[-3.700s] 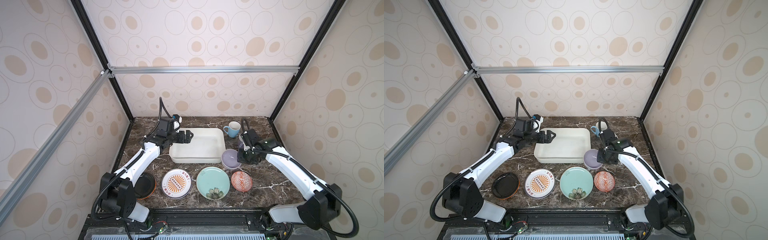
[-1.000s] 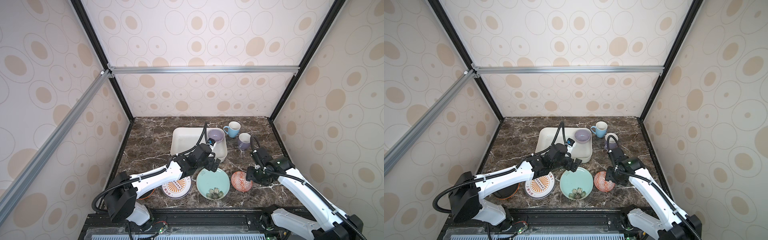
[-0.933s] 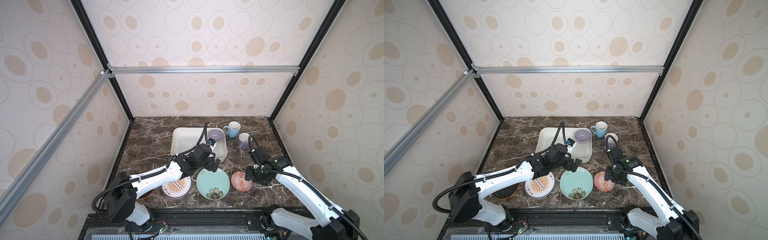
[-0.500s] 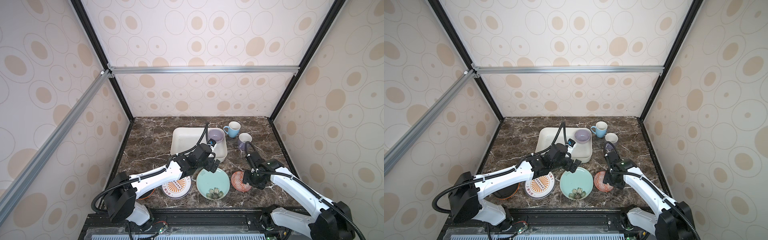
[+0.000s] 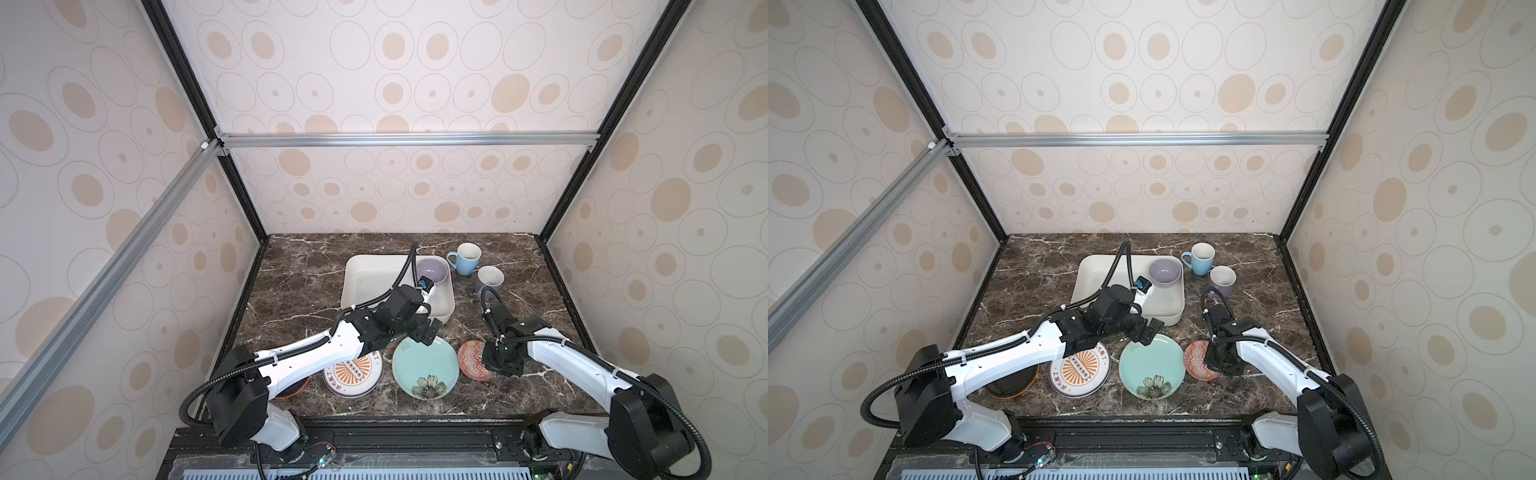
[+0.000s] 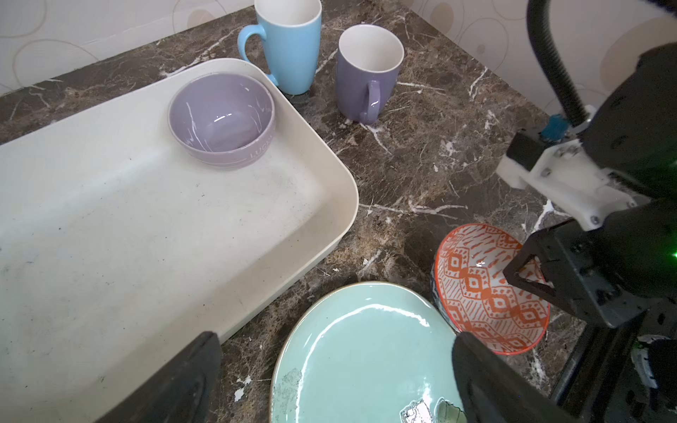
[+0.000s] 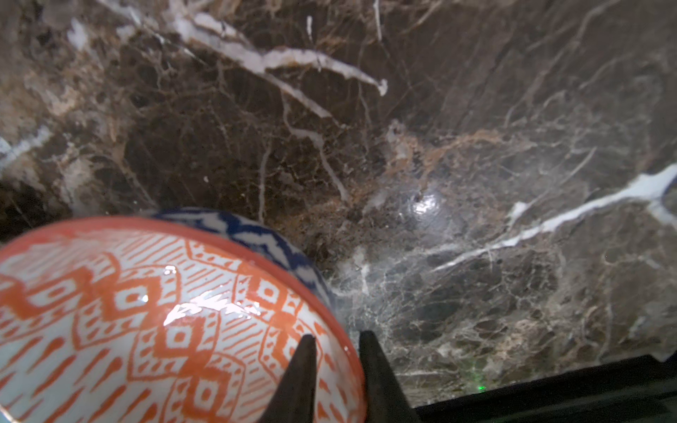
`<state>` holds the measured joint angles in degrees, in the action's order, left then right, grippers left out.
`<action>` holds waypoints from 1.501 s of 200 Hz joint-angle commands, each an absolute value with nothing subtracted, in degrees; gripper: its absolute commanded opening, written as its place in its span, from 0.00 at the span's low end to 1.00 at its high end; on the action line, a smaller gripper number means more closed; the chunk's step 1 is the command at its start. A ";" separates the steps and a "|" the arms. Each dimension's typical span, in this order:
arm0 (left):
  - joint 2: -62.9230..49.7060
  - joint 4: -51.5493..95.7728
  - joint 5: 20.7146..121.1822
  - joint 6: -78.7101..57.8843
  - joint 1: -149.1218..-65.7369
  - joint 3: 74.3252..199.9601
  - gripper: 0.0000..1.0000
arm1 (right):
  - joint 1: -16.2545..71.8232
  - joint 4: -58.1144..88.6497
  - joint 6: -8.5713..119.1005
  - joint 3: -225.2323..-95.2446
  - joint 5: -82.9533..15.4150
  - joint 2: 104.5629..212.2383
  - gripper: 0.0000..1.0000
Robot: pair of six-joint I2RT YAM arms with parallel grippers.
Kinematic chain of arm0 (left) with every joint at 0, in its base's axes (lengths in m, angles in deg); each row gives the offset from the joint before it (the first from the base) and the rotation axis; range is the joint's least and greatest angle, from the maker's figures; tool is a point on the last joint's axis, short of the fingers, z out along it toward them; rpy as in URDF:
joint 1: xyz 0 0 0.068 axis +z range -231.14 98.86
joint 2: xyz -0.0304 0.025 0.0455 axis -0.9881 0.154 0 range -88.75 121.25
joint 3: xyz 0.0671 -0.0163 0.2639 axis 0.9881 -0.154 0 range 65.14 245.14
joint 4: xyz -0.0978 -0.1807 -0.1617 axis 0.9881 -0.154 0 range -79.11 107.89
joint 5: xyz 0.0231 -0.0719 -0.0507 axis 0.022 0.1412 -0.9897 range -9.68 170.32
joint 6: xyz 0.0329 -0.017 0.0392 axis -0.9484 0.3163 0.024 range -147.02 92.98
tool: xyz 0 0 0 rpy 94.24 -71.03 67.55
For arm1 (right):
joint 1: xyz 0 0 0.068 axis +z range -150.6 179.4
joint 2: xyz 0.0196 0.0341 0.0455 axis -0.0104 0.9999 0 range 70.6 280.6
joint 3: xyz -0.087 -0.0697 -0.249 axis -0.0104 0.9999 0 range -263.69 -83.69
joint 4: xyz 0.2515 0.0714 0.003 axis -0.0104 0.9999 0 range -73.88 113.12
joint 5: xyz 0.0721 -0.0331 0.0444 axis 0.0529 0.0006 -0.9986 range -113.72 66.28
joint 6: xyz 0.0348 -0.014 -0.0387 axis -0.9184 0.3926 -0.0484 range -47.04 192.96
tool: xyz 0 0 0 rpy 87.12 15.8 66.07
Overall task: Place the mixed dishes into the plastic bin
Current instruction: 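Grasp the rim of the red patterned bowl with the right gripper, then carry the red bowl with the right gripper onto the lavender bowl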
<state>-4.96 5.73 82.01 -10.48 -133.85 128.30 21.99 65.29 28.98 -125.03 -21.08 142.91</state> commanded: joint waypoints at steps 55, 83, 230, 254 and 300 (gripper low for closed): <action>-5.76 2.65 82.61 -10.46 -132.83 133.05 0.99 | 22.11 68.52 31.90 -130.55 -19.00 142.72 0.06; -5.17 1.38 82.60 -10.74 -132.64 135.39 0.99 | 21.19 71.24 34.38 -134.64 -18.11 141.97 0.06; -9.43 0.84 84.84 -11.12 -124.33 134.40 0.99 | 18.46 72.81 46.21 -182.10 -24.17 175.71 0.06; -8.20 1.10 83.21 -11.02 -120.99 135.37 0.99 | 17.79 75.01 47.37 -194.34 -26.42 185.62 0.05; -2.65 -0.24 80.28 -11.69 -116.96 141.83 0.99 | 16.68 79.75 48.44 -214.73 -28.85 200.37 0.05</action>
